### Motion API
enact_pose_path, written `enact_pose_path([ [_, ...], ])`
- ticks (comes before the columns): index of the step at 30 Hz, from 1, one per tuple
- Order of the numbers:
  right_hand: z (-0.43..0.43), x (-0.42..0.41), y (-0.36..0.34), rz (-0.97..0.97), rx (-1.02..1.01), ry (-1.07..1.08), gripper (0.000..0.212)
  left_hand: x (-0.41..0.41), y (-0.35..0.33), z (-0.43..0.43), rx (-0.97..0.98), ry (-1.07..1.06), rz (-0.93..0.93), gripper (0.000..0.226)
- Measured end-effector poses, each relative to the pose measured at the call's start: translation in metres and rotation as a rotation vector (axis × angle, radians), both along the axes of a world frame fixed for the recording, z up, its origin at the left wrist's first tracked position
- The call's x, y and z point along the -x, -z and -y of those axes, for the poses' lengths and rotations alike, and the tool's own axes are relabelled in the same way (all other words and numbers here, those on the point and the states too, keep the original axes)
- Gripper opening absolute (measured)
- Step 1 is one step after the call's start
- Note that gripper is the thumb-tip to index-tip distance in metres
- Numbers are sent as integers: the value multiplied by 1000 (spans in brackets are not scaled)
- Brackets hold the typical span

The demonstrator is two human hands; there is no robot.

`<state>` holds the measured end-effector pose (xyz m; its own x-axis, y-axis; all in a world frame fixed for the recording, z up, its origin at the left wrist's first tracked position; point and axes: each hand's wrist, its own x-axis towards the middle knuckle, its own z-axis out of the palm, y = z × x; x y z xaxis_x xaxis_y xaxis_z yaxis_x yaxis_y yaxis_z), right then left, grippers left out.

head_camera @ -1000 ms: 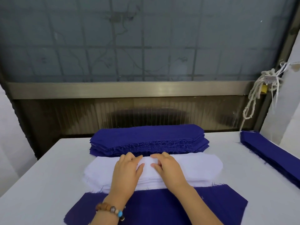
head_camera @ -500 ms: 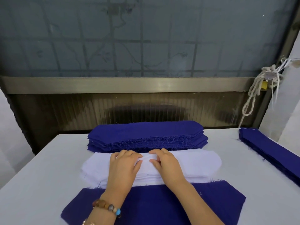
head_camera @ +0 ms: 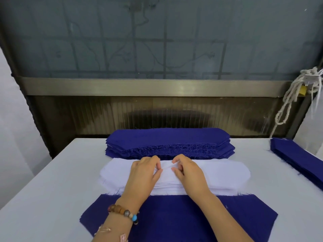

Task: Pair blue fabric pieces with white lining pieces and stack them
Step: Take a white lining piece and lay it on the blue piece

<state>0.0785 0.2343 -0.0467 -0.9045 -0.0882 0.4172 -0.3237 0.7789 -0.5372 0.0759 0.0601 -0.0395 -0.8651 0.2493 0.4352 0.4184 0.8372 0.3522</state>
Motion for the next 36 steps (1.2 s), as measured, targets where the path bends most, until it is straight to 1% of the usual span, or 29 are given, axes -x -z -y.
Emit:
enact_pose_path([
  [3, 0, -1, 0, -7, 9, -12, 14, 0, -1, 0, -6, 3, 1, 14],
  [6, 1, -2, 0, -19, 14, -9, 17, 0, -2, 0, 0, -3, -17, 39],
  [7, 2, -3, 0, -26, 12, -8, 19, -1, -2, -1, 24, -4, -35, 42],
  [10, 3, -4, 0, -47, -8, -5, 22, -2, -5, -2, 86, -11, -75, 33],
  [13, 3, -6, 0, -67, -10, 3, 16, -4, -4, -1, 79, -23, -98, 23],
  [16, 4, -8, 0, -76, 8, -2, 15, -4, -4, 0, 63, -56, -152, 15],
  [20, 4, -7, 1, -80, 26, 6, 13, -5, -9, 3, 69, -102, -224, 23],
  [24, 5, -7, 1, -67, 28, 25, 7, -4, -14, 8, 90, -49, -253, 26],
  [26, 4, -6, 1, -69, 27, 32, 6, 0, -15, 15, 115, -22, -232, 25],
  [29, 4, -7, 0, -65, 10, 40, 5, 4, -13, 31, 59, -17, -137, 23],
  [31, 4, -7, 1, -62, 0, 50, 4, 5, -13, 41, 40, -23, -109, 23],
  [33, 4, -7, 1, -58, 14, 57, 4, 5, -13, 47, 38, -7, -105, 27],
  [36, 2, -5, 2, -43, 21, 66, 15, 5, -15, 45, 10, 47, -161, 29],
])
